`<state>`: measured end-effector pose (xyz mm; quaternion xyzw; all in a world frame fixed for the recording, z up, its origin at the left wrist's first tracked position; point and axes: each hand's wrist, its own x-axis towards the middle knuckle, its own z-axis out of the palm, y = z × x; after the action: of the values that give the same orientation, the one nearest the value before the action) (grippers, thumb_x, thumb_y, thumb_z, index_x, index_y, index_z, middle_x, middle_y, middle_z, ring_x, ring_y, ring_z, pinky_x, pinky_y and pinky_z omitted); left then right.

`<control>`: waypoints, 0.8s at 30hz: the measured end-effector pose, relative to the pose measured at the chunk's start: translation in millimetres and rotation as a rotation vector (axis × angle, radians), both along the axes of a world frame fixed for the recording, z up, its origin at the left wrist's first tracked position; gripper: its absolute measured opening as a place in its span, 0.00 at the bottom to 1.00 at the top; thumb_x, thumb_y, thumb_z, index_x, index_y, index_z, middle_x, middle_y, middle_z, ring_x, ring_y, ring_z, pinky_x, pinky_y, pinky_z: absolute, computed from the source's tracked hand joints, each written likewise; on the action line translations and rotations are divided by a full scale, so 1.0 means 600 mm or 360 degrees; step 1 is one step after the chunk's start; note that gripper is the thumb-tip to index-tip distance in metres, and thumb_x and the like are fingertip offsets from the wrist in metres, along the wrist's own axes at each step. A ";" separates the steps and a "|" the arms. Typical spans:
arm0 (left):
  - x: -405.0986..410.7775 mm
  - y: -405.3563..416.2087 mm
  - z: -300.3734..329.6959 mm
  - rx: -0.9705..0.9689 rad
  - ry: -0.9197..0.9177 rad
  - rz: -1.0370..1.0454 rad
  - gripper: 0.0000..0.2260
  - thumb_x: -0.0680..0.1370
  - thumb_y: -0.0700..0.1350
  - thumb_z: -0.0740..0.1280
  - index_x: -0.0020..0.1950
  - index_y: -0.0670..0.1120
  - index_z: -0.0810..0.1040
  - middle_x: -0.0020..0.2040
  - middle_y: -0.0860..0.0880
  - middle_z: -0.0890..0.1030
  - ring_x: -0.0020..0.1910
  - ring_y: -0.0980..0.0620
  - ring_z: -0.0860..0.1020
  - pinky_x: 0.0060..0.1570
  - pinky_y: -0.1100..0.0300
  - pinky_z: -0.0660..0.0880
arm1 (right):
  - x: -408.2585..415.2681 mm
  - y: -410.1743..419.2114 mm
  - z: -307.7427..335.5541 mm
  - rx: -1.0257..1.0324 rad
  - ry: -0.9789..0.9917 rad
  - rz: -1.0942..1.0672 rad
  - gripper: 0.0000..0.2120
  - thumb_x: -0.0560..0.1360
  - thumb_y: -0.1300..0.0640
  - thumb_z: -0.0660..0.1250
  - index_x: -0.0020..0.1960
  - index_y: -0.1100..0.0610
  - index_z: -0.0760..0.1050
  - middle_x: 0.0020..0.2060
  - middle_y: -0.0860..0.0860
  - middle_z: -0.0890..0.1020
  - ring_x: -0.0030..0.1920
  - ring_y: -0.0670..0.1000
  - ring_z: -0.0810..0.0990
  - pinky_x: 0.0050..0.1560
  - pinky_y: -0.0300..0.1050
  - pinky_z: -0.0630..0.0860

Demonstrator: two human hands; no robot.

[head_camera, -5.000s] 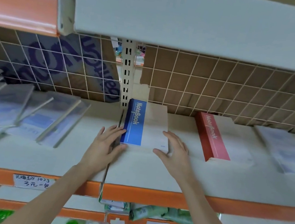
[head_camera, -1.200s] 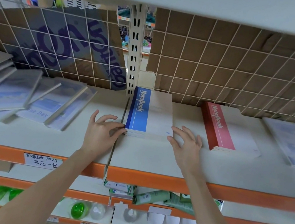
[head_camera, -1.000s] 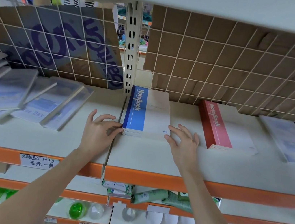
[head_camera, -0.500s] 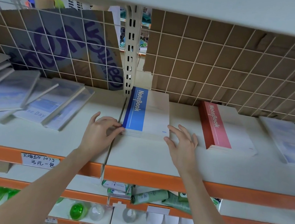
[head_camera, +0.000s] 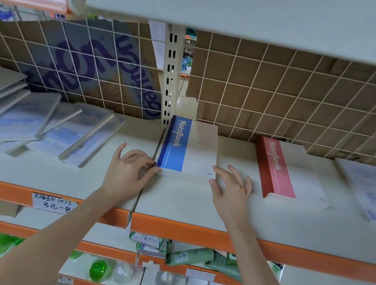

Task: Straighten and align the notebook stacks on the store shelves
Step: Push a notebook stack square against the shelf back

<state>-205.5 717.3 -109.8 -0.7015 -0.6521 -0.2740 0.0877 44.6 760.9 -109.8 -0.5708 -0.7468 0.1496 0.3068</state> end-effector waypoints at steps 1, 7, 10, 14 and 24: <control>-0.003 -0.003 0.005 -0.0019 -0.0003 0.0031 0.20 0.76 0.58 0.58 0.44 0.46 0.83 0.43 0.52 0.84 0.51 0.50 0.80 0.66 0.43 0.62 | 0.000 0.001 0.001 0.0002 -0.0015 0.0008 0.16 0.77 0.56 0.65 0.65 0.51 0.74 0.63 0.46 0.77 0.73 0.47 0.61 0.72 0.49 0.40; -0.056 -0.031 0.053 -0.0089 -0.0012 0.0338 0.25 0.76 0.59 0.52 0.55 0.45 0.80 0.52 0.46 0.82 0.57 0.46 0.78 0.66 0.40 0.60 | -0.018 0.002 0.033 0.0154 0.0085 -0.0008 0.24 0.73 0.56 0.70 0.67 0.56 0.71 0.64 0.52 0.74 0.70 0.55 0.64 0.71 0.57 0.52; -0.086 -0.062 0.076 -0.0066 0.0065 0.0437 0.24 0.77 0.57 0.53 0.56 0.43 0.80 0.53 0.46 0.82 0.55 0.45 0.79 0.65 0.37 0.62 | -0.074 0.000 0.068 0.0251 0.0229 0.0163 0.25 0.72 0.60 0.71 0.67 0.58 0.71 0.65 0.54 0.74 0.70 0.58 0.65 0.70 0.57 0.53; -0.148 -0.131 0.094 -0.0076 0.0123 0.0552 0.22 0.77 0.55 0.55 0.56 0.42 0.80 0.54 0.45 0.81 0.55 0.44 0.79 0.63 0.36 0.64 | -0.192 -0.034 0.099 0.0254 0.0214 0.0473 0.24 0.73 0.59 0.70 0.68 0.58 0.70 0.65 0.55 0.73 0.71 0.58 0.64 0.72 0.58 0.52; -0.456 -0.365 0.109 -0.0172 0.0217 0.0978 0.24 0.77 0.57 0.55 0.63 0.42 0.76 0.59 0.43 0.78 0.60 0.43 0.76 0.61 0.36 0.65 | -0.537 -0.171 0.105 0.0187 -0.0085 0.0996 0.29 0.78 0.51 0.63 0.75 0.53 0.57 0.75 0.48 0.59 0.76 0.49 0.50 0.74 0.51 0.41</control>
<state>-478.9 498.0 -44.2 -0.4920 -0.8397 -0.1521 0.1725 -277.8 658.4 -46.8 -0.2984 -0.9013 0.1784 0.2586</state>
